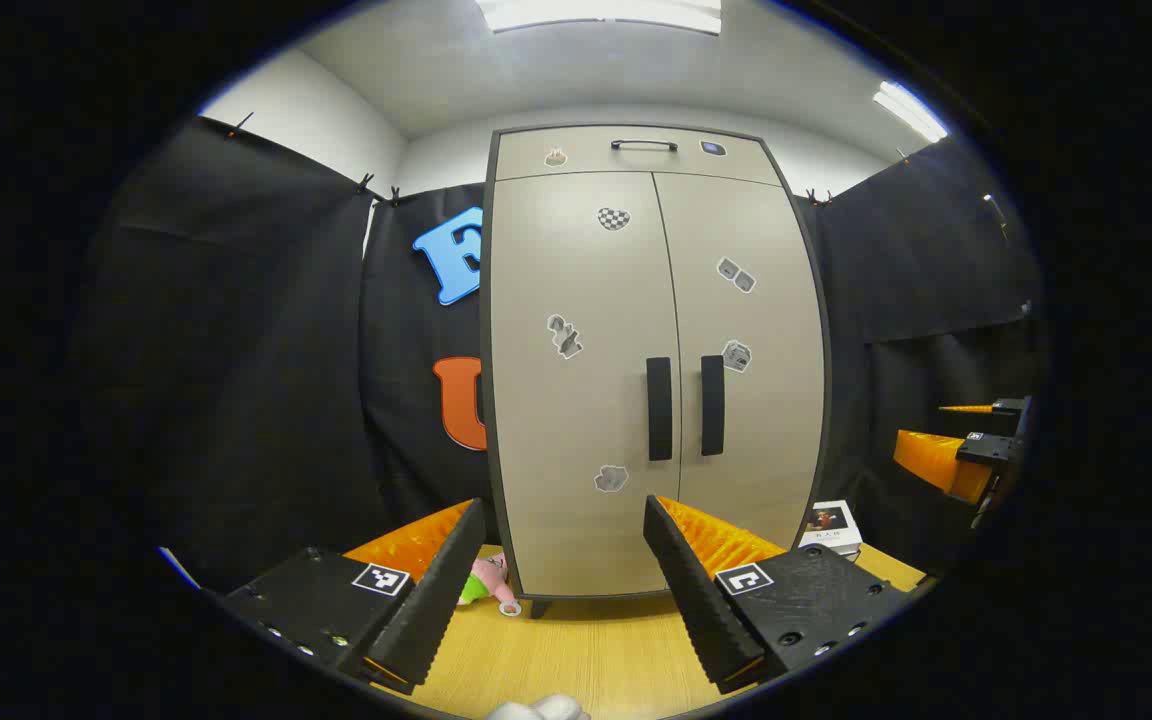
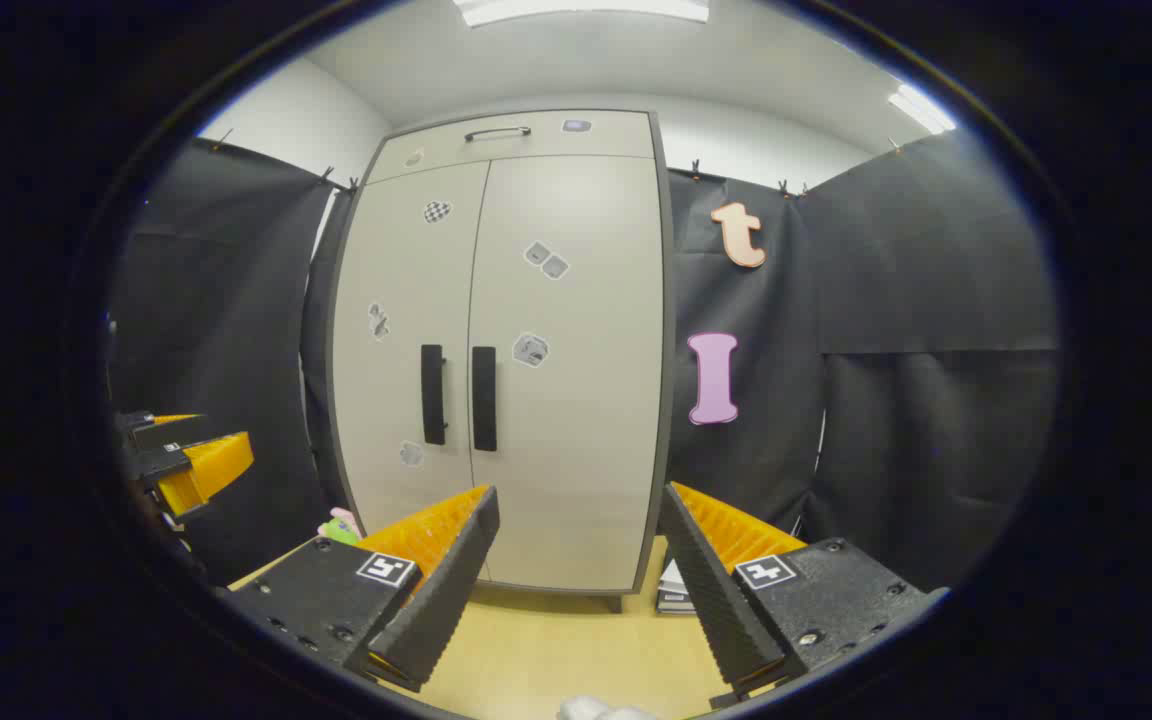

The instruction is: Open the right door of the double-door shoe cabinet with the right hand, and open the left door with the left hand.

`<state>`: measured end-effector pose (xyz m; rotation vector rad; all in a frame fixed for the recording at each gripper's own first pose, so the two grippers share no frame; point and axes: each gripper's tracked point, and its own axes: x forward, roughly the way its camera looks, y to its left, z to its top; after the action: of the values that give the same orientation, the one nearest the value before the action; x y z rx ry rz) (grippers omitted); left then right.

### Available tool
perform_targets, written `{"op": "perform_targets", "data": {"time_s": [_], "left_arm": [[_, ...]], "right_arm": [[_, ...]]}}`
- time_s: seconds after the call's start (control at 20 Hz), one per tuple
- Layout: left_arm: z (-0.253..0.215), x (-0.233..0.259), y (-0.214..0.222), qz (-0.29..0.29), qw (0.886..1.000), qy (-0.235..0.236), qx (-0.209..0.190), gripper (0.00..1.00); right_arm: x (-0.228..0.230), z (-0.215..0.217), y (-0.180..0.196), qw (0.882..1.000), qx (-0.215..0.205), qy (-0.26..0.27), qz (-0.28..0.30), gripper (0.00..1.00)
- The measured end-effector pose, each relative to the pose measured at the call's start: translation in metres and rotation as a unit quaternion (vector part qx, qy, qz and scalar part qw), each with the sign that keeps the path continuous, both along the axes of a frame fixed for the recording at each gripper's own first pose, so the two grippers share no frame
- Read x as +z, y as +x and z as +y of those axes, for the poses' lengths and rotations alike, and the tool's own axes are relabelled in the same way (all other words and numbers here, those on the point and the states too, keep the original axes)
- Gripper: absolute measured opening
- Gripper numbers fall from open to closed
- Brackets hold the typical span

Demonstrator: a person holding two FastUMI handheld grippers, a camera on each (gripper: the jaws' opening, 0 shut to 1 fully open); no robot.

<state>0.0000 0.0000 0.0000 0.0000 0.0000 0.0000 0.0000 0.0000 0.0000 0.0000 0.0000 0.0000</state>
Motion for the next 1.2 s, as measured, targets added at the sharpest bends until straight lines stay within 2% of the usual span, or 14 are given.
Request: {"op": "perform_targets", "data": {"time_s": [0.85, 1.2], "left_arm": [[0.009, 0.000, -0.027, -0.003, 1.000, 0.001, 0.011, 0.95], [0.014, 0.000, -0.033, -0.003, 1.000, 0.003, 0.015, 0.95]], "right_arm": [[-0.001, 0.002, -0.014, 1.000, 0.001, -0.001, 0.003, 1.00], [0.000, 0.016, 0.015, 1.000, -0.002, -0.010, 0.011, 1.00]]}}
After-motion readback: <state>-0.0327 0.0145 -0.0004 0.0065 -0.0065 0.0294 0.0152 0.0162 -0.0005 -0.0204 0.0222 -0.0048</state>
